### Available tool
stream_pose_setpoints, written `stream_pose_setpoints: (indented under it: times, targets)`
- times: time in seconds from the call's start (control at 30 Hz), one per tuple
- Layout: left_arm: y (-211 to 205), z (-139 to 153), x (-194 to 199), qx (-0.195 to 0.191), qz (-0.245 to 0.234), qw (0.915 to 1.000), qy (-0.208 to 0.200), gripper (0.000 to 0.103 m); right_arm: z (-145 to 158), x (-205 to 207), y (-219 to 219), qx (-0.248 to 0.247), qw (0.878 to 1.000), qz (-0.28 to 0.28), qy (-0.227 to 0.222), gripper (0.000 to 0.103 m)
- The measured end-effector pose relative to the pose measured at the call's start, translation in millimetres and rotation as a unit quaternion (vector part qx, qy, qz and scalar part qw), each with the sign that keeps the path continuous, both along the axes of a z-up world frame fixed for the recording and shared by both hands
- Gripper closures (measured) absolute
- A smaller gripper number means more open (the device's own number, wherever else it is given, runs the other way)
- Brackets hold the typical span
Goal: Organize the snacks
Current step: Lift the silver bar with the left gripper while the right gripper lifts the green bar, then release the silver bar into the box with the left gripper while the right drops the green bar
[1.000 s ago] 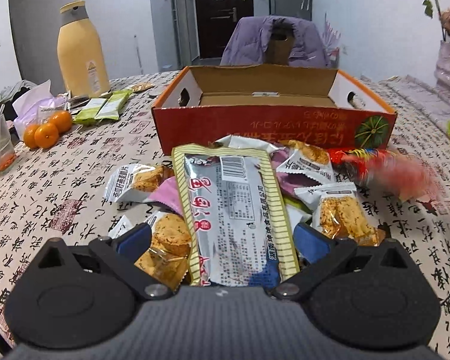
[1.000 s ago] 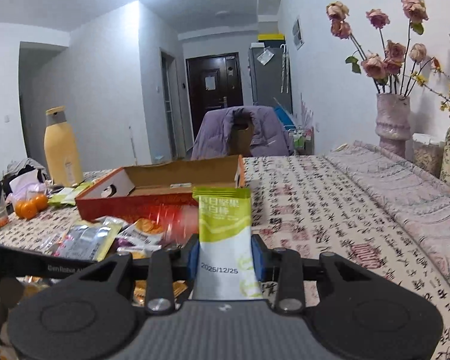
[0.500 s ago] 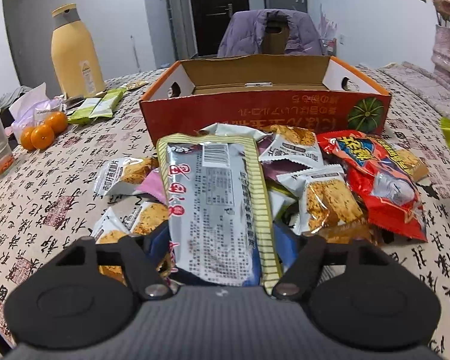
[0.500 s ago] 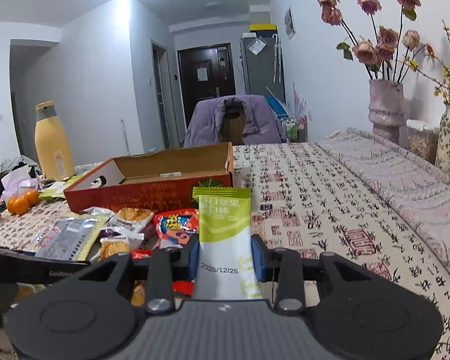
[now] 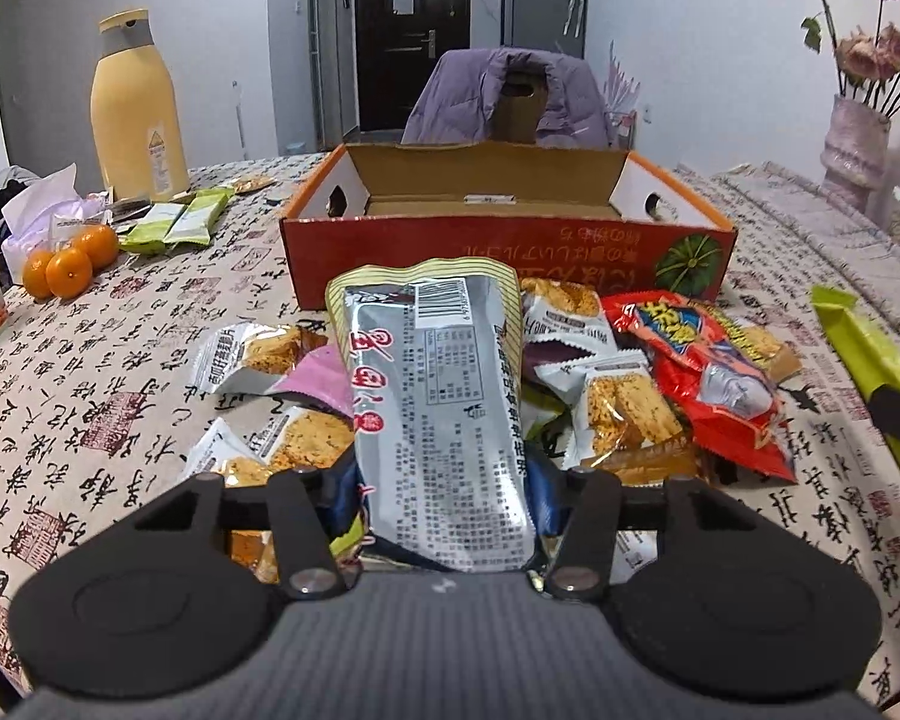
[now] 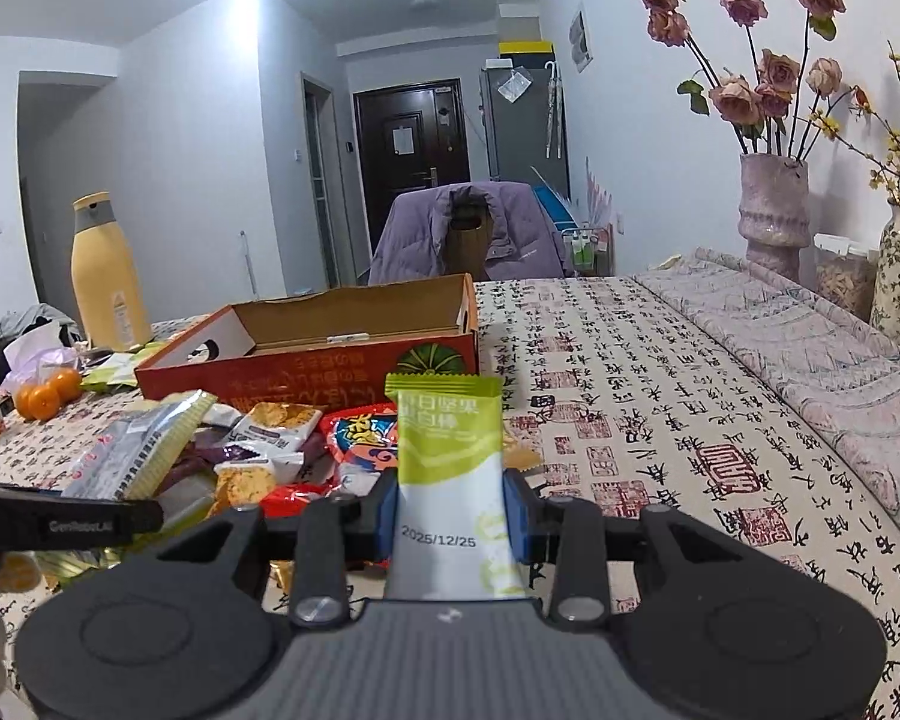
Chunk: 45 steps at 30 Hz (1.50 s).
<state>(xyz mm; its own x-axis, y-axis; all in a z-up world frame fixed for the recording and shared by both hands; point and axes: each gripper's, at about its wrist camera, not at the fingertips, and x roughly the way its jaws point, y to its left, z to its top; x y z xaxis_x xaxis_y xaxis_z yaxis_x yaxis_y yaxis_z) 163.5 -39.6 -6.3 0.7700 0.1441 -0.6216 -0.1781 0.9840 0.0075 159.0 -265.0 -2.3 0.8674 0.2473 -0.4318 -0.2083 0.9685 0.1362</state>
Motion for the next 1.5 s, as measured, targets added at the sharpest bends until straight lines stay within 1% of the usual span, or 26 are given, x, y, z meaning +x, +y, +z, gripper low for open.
stream_pose_setpoints:
  times: [0.33,0.57,0.7,0.83,1.17,1.33,1.5]
  targets:
    - [15,27,-13,-0.011,-0.02,0.9991,-0.037,0.05,11,5,14,-0.011,1.0,0.006,-0.014,0.068]
    - [32,50,2,-0.018,-0.026,0.9975,-0.063,0.05,29,25,32,-0.021,0.999,0.017,-0.031,0.068]
    - [40,63,21,-0.026,-0.029,0.9965,-0.075,0.05,44,44,46,-0.025,0.999,0.022,-0.041,0.068]
    - [47,74,48,-0.027,-0.03,0.9956,-0.084,0.05,58,69,59,-0.027,0.998,0.023,-0.049,0.068]
    - [65,91,119,-0.048,-0.016,0.9941,-0.095,0.05,80,157,90,-0.026,0.999,0.017,-0.036,0.068]
    - [69,90,154,-0.049,-0.003,0.9945,-0.092,0.05,77,200,104,-0.017,1.0,0.009,-0.02,0.068]
    - [73,78,187,-0.05,0.012,0.9949,-0.087,0.05,58,238,120,-0.02,1.0,0.003,0.006,0.068]
